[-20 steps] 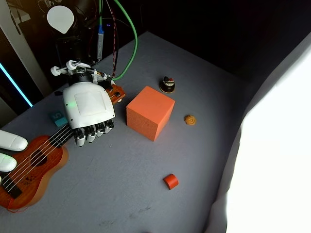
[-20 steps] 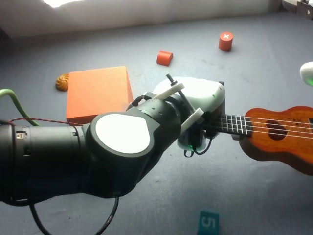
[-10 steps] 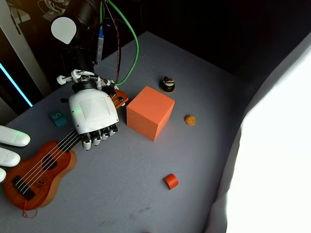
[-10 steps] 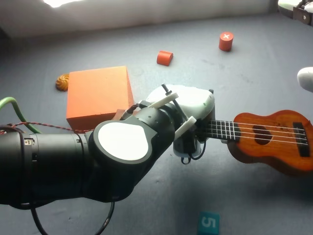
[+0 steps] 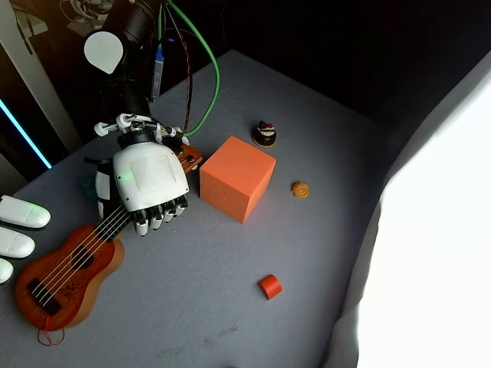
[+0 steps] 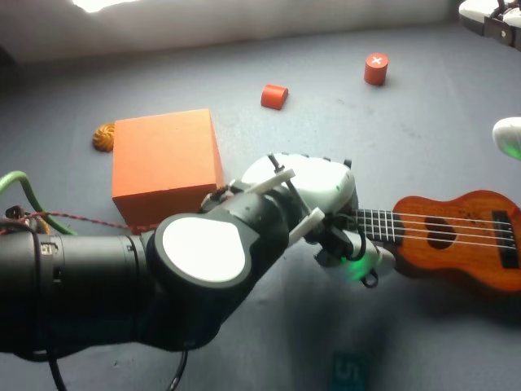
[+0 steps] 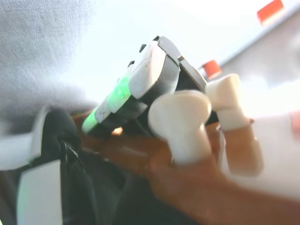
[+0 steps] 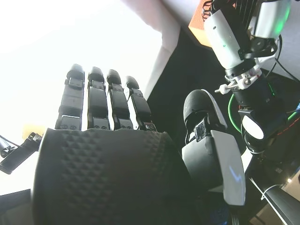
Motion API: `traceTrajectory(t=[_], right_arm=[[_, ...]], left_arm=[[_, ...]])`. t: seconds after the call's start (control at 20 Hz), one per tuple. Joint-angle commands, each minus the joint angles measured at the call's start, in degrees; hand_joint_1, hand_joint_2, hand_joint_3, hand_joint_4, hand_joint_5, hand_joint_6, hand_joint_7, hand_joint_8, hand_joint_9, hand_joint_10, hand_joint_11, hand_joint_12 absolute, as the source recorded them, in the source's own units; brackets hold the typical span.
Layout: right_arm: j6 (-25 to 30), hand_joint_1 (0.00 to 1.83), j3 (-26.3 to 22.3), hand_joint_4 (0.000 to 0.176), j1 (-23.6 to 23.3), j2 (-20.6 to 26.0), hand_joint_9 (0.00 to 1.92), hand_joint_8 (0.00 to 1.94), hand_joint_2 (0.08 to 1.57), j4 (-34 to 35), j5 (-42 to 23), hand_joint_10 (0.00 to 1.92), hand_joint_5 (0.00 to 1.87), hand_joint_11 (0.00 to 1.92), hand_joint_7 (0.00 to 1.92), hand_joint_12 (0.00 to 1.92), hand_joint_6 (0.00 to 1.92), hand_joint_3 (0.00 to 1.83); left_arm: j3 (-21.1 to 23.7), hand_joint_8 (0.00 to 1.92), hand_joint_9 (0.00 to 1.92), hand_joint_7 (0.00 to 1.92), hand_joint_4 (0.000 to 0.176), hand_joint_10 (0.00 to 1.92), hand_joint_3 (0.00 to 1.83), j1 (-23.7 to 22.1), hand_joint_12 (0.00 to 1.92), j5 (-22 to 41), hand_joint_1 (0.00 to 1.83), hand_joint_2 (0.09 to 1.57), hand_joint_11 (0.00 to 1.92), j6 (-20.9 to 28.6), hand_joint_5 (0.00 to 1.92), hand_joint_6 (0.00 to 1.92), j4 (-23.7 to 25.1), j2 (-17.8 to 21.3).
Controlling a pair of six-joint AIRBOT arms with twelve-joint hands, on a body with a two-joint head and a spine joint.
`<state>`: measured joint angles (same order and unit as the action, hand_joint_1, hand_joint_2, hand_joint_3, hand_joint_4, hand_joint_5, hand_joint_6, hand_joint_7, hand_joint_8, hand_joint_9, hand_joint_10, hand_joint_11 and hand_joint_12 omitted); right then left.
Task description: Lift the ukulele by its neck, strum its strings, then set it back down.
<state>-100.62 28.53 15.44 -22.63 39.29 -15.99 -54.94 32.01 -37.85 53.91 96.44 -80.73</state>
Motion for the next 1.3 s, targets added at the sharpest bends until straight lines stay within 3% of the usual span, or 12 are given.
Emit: traceTrajectory(t=[0.0,0.15,0.25,0.3,0.4,0.65,0.9,1.0,1.05,1.15,1.2,1.25], right_arm=[[-0.41,0.0,-0.29,0.0,-0.53,0.3,0.0,0.01,1.35,-1.04,-5.35,0.0,0.0,0.0,0.03,0.0,0.0,0.0],[-0.44,0.0,-0.34,0.0,-0.53,0.31,0.01,0.01,1.35,-1.04,-5.22,0.0,0.01,0.0,0.04,0.0,0.0,0.0],[-0.51,0.0,-0.38,0.0,-0.53,0.31,0.01,0.01,1.35,-1.04,-5.16,0.0,0.01,0.0,0.03,0.0,0.0,0.0],[-0.53,0.0,-0.4,0.0,-0.53,0.31,0.01,0.01,1.35,-1.04,-5.15,0.0,0.01,0.0,0.03,0.0,0.0,0.0],[-0.53,0.0,-0.4,0.0,-0.53,0.31,0.0,0.0,1.35,-1.04,-5.13,0.0,0.0,0.0,0.02,0.0,0.0,0.0],[-0.66,0.0,-0.44,0.0,-0.53,0.32,0.0,0.0,1.35,-1.04,-5.07,0.0,0.0,0.0,0.02,0.0,0.0,0.0],[-0.77,0.0,-0.6,0.0,-0.68,0.31,0.0,0.0,1.35,-1.05,-4.87,0.0,0.0,0.0,0.01,0.0,0.0,0.0],[-1.12,0.0,-0.68,0.0,-0.68,0.32,0.09,0.04,1.35,-1.05,-4.85,0.04,0.1,0.0,0.12,0.0,0.04,0.0],[-1.17,0.0,-0.68,0.0,-0.68,0.32,0.15,0.04,1.35,-1.05,-4.85,0.13,0.19,0.0,0.26,0.22,0.12,0.0],[-1.19,0.0,-0.68,0.0,-0.68,0.32,0.35,0.42,1.33,-1.05,-4.85,0.94,0.29,0.0,0.55,1.58,0.62,0.0],[-1.19,0.0,-0.68,0.0,-0.68,0.32,0.39,0.73,1.32,-1.05,-4.86,1.23,0.28,0.0,0.56,1.82,0.95,0.0],[-1.19,0.05,-0.68,0.0,-0.68,0.32,0.47,1.12,1.32,-1.05,-4.86,1.58,0.4,0.17,0.61,1.9,1.13,0.0]], left_arm=[[0.23,1.7,0.71,0.57,0.0,1.85,0.01,-0.26,1.92,-1.51,0.28,1.14,0.7,0.2,0.43,1.61,3.65,-0.18],[0.51,0.75,0.48,0.52,0.004,1.29,0.0,0.0,1.56,-1.67,0.25,1.09,0.36,0.21,0.4,0.67,3.65,-0.15],[0.56,0.1,0.52,0.49,0.049,0.53,0.0,0.01,1.19,-1.84,0.22,1.05,0.23,0.58,0.32,0.12,3.65,-0.05],[0.59,0.02,0.58,0.5,0.054,0.33,0.0,0.01,1.12,-1.97,0.22,1.05,0.22,0.6,0.33,0.04,3.65,0.1],[0.58,0.0,0.28,0.18,0.105,0.03,0.0,0.01,0.99,-1.96,0.16,1.0,0.01,0.6,0.1,0.0,3.67,0.24],[0.48,0.0,0.0,0.0,0.155,0.0,0.0,-0.58,0.2,-1.05,0.1,0.92,0.0,1.65,0.0,0.0,5.93,0.96],[0.38,0.0,0.0,0.0,0.124,0.0,0.01,-3.72,0.21,4.32,0.01,0.96,0.0,-2.7,0.0,0.0,7.0,2.66],[0.8,0.01,0.16,0.19,0.083,0.02,0.0,-5.4,0.7,6.29,0.0,0.98,0.0,-4.44,0.11,0.02,7.0,3.8],[1.06,0.02,0.39,0.41,0.049,0.06,0.0,-6.12,1.02,7.13,0.0,1.02,0.02,-4.92,0.25,0.02,7.0,4.47],[2.27,0.05,0.75,0.78,0.007,0.14,0.0,-7.87,1.25,8.48,0.0,1.07,0.19,-5.79,0.49,0.03,6.33,6.71],[2.82,0.15,0.83,0.97,0.0,0.43,0.0,-8.69,1.35,9.13,0.01,1.11,0.3,-7.68,0.75,0.03,4.53,7.72],[3.42,0.62,0.83,0.98,0.0,0.94,0.0,-9.68,1.52,10.02,0.02,1.14,0.43,-10.27,0.96,0.1,2.25,8.87]])
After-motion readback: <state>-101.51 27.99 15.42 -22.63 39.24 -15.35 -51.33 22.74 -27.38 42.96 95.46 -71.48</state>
